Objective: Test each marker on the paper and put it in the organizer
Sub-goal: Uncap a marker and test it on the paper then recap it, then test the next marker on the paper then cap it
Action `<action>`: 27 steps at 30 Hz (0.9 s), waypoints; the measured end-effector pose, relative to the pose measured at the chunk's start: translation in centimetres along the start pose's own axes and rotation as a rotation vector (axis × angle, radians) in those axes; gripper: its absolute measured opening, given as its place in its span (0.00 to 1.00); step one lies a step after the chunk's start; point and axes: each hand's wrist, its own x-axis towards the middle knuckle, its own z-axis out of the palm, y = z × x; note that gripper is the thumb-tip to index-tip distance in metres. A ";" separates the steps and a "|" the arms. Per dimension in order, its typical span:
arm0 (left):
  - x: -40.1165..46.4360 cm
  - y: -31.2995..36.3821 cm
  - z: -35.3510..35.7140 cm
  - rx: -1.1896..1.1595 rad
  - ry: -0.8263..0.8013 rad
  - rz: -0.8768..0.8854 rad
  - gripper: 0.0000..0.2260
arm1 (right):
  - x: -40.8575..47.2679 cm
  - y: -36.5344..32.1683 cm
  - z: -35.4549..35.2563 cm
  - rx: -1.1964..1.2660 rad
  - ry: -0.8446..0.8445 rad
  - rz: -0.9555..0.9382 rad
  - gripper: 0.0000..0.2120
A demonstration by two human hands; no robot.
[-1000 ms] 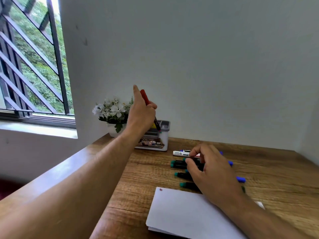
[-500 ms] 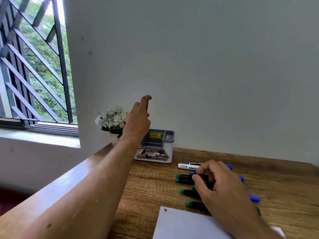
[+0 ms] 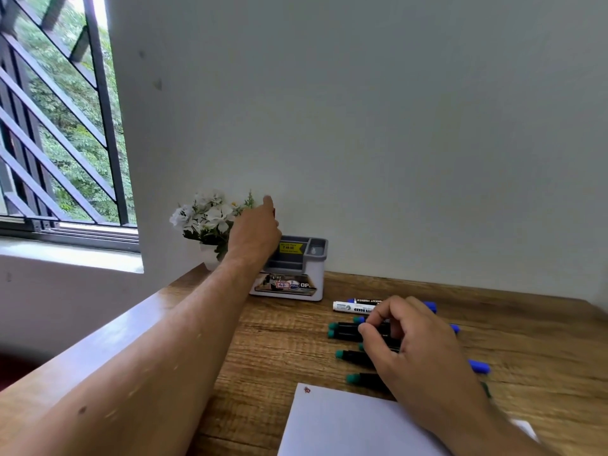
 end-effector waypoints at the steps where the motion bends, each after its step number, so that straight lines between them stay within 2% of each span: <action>1: 0.0 0.1 0.0 0.014 -0.022 -0.010 0.18 | 0.0 0.0 0.0 -0.003 0.003 -0.003 0.08; 5: -0.2 0.0 -0.3 -0.001 -0.084 -0.071 0.07 | -0.1 0.1 0.0 -0.018 -0.001 -0.004 0.08; 8: -0.5 0.3 -0.9 -0.001 -0.076 -0.074 0.07 | -0.1 0.1 0.1 -0.015 0.011 -0.013 0.09; 11: -1.2 1.4 -2.2 -0.001 0.019 -0.058 0.04 | -0.1 -0.1 0.0 -0.015 0.031 -0.024 0.11; 14: -1.8 3.1 -3.9 0.057 0.132 0.000 0.08 | 0.1 -0.4 -0.6 -0.021 0.091 -0.069 0.11; 17: -2.7 5.6 -6.0 0.023 0.170 0.062 0.08 | 0.5 -0.6 -1.6 -0.015 0.141 -0.062 0.08; 23: -7.2 9.9 -8.3 -0.090 0.066 0.205 0.09 | 0.3 -0.7 -2.8 -0.022 -0.085 -0.030 0.07; 27: -11.4 9.7 -7.1 -0.044 -0.093 0.294 0.08 | 0.3 -0.9 -3.2 -0.094 -0.176 -0.041 0.06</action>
